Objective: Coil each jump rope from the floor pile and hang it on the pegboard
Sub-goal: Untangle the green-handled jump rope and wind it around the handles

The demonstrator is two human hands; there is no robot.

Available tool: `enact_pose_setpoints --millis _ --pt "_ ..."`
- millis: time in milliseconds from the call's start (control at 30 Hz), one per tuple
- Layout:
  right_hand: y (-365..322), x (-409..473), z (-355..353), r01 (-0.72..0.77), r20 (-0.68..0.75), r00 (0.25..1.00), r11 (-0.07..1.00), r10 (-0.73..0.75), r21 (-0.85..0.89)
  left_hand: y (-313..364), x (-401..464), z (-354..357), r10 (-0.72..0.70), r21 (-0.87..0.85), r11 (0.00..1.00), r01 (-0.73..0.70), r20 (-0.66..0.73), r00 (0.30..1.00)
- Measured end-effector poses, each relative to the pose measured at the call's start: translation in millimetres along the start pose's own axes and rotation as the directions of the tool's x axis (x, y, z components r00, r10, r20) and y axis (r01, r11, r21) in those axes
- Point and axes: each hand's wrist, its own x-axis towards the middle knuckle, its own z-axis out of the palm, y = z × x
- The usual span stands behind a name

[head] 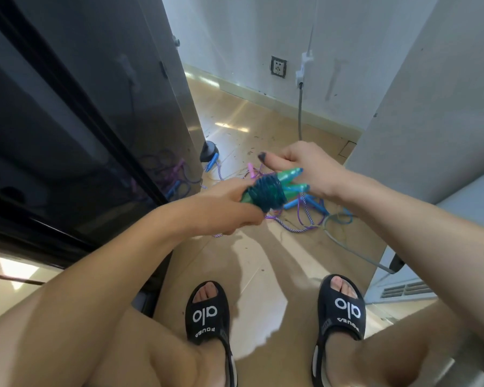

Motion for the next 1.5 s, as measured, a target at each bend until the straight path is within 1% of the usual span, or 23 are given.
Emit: enact_pose_setpoints --millis 67,167,233,300,400,533,633,733,800,867,933,1033,1100,1167,1233,1300,1400,1467,1500 --pt "6.7 -2.9 2.3 -0.050 -0.021 0.998 0.999 0.051 0.016 0.9 0.4 -3.4 0.010 -0.136 0.991 -0.016 -0.040 0.999" --pt "2.5 -9.0 5.6 -0.079 -0.064 0.995 0.997 0.079 0.000 -4.5 9.2 -10.7 -0.072 -0.279 0.960 0.030 -0.143 0.987" --pt "-6.7 -14.3 5.5 -0.054 -0.048 0.997 0.998 0.052 -0.042 -12.4 16.0 -18.4 -0.158 -0.362 0.928 0.084 -0.180 0.971" --pt "-13.5 -18.6 6.9 0.020 -0.028 0.999 0.987 -0.024 -0.158 -20.0 19.8 -24.5 -0.226 -0.387 0.911 0.143 -0.180 0.957" --pt "-21.8 -21.0 11.4 0.166 0.013 0.985 0.925 -0.172 -0.341 -25.3 22.7 -24.6 -0.294 -0.362 0.907 0.215 -0.181 0.938" --pt "-37.0 -19.3 7.4 0.320 0.041 0.941 0.842 -0.336 -0.435 -26.8 27.2 -23.4 -0.337 -0.307 0.918 0.252 -0.265 0.903" --pt "-45.0 -16.6 3.0 0.347 0.045 0.929 0.824 -0.367 -0.449 -24.4 28.8 -19.7 -0.348 -0.184 0.934 0.305 -0.281 0.894" --pt "-44.3 -10.4 1.0 0.304 0.012 0.942 0.835 -0.336 -0.459 -16.5 26.6 -10.4 -0.344 0.031 0.933 0.358 -0.210 0.915" --pt "-39.4 -5.4 -0.1 0.270 -0.030 0.950 0.865 -0.311 -0.423 -10.4 23.6 -2.9 -0.316 0.184 0.921 0.342 -0.159 0.935" --pt "-31.7 -1.1 -1.3 0.229 -0.056 0.964 0.917 -0.260 -0.325 -7.3 21.3 3.5 -0.237 0.277 0.924 0.263 -0.123 0.964" --pt "-24.5 2.0 -0.4 0.193 -0.046 0.977 0.961 -0.206 -0.200 -5.6 17.6 6.2 -0.155 0.350 0.920 0.179 -0.094 0.983" --pt "-16.2 2.1 2.5 0.118 0.020 0.993 0.993 -0.118 0.004 -4.4 13.0 5.3 -0.088 0.374 0.922 0.102 -0.054 0.995" --pt "-10.0 0.0 2.0 0.005 0.086 0.996 0.992 -0.016 0.125 -4.2 10.8 5.1 -0.052 0.393 0.918 0.061 -0.034 0.998" --pt "-6.2 -3.5 1.8 -0.095 0.172 0.983 0.973 0.059 0.212 -7.7 9.7 4.8 -0.024 0.392 0.919 0.035 -0.032 0.999" --pt "-6.3 -6.0 4.5 -0.139 0.202 0.976 0.954 0.086 0.265 -11.7 10.3 3.2 -0.021 0.362 0.932 0.027 -0.021 1.000" --pt "-7.7 -6.9 10.7 -0.148 0.164 0.981 0.945 0.103 0.292 -14.1 10.2 1.3 -0.015 0.360 0.933 0.013 0.002 1.000" --pt "-9.6 -6.5 19.1 -0.149 0.098 0.987 0.949 0.126 0.277 -12.6 7.5 0.6 0.035 0.343 0.938 -0.045 0.036 0.999" --pt "-10.7 -5.6 19.4 -0.151 0.068 0.988 0.948 0.137 0.279 -9.7 6.3 2.8 0.047 0.363 0.930 -0.053 0.025 0.999" --pt "-11.3 -5.3 18.1 -0.151 0.053 0.988 0.948 0.142 0.281 -6.8 5.5 4.9 0.048 0.338 0.940 -0.050 0.015 0.999"
